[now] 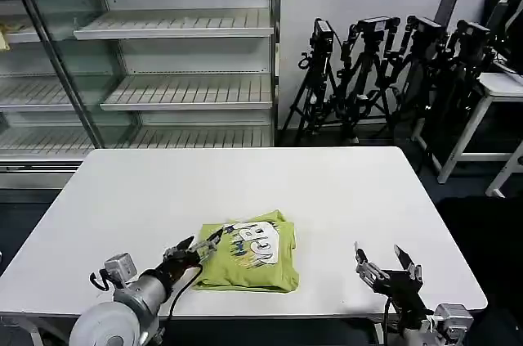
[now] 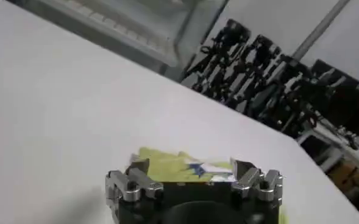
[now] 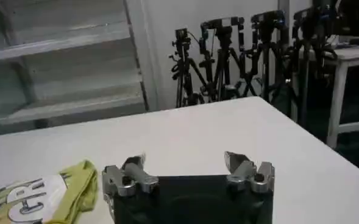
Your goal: Fold and organize the clothes.
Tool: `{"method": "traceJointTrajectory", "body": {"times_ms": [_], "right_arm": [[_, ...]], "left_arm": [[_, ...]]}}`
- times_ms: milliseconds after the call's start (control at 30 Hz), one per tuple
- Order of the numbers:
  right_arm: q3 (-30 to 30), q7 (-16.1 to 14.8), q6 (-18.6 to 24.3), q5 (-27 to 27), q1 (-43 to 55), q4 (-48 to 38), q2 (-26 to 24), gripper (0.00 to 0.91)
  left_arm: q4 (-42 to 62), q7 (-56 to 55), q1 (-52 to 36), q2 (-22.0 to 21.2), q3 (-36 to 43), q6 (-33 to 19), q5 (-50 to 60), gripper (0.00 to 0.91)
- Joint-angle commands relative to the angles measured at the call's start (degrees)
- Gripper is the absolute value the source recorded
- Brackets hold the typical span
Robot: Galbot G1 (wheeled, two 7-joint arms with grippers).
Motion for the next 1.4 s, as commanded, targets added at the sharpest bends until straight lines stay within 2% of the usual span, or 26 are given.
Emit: {"method": "traceJointTrajectory", "body": {"times_ms": [33, 200, 400, 433, 467, 500, 533, 600, 700, 1400], "right_arm": [[0.3, -0.1, 0.2, -0.3, -1.0, 0.7, 0.2, 0.907], [1.3, -0.2, 0.4, -0.4, -2.1, 1.4, 0.5, 0.907], [1.3, -0.2, 0.4, -0.5, -2.6, 1.8, 1.0, 0.907], [1.3, -0.2, 0.4, -0.6, -2.7, 1.9, 1.1, 0.907], [1.3, -0.2, 0.4, -0.6, -2.8, 1.9, 1.1, 0.907], [1.2, -0.2, 0.4, -0.6, -3.0, 2.1, 1.2, 0.907], [1.2, -0.2, 0.4, -0.7, -3.1, 2.2, 1.2, 0.907], [1.3, -0.2, 0.4, -0.7, -3.1, 2.3, 1.2, 0.907], [1.3, -0.1, 0.3, -0.7, -3.1, 2.5, 1.2, 0.907], [1.2, 0.3, -0.2, 0.3, -2.6, 2.7, 1.2, 0.907]], "left_arm": [[9.1, 2.8, 0.0, -1.2, -1.2, 0.5, -0.6, 0.907], [9.4, 3.5, 0.8, -2.0, -1.0, 0.5, -2.3, 0.907], [8.4, 4.5, 0.3, -5.8, 0.2, 0.4, -3.2, 0.907], [8.5, 4.6, -0.1, -6.2, 0.4, 0.4, -3.2, 0.826], [8.8, 4.7, -0.6, -6.3, 0.5, 0.4, -3.3, 0.504], [9.4, 4.7, -1.1, -6.6, 0.5, 0.4, -3.5, 0.373], [10.1, 4.9, -1.7, -6.8, 0.5, 0.1, -3.7, 0.171], [11.3, 4.8, -2.4, -6.9, 0.5, -0.2, -3.9, 0.081], [12.8, 4.6, -3.4, -7.4, 0.2, -0.8, -5.5, 0.04], [12.1, 5.9, -2.8, -10.0, -2.8, -3.6, -12.2, 0.04]]}}
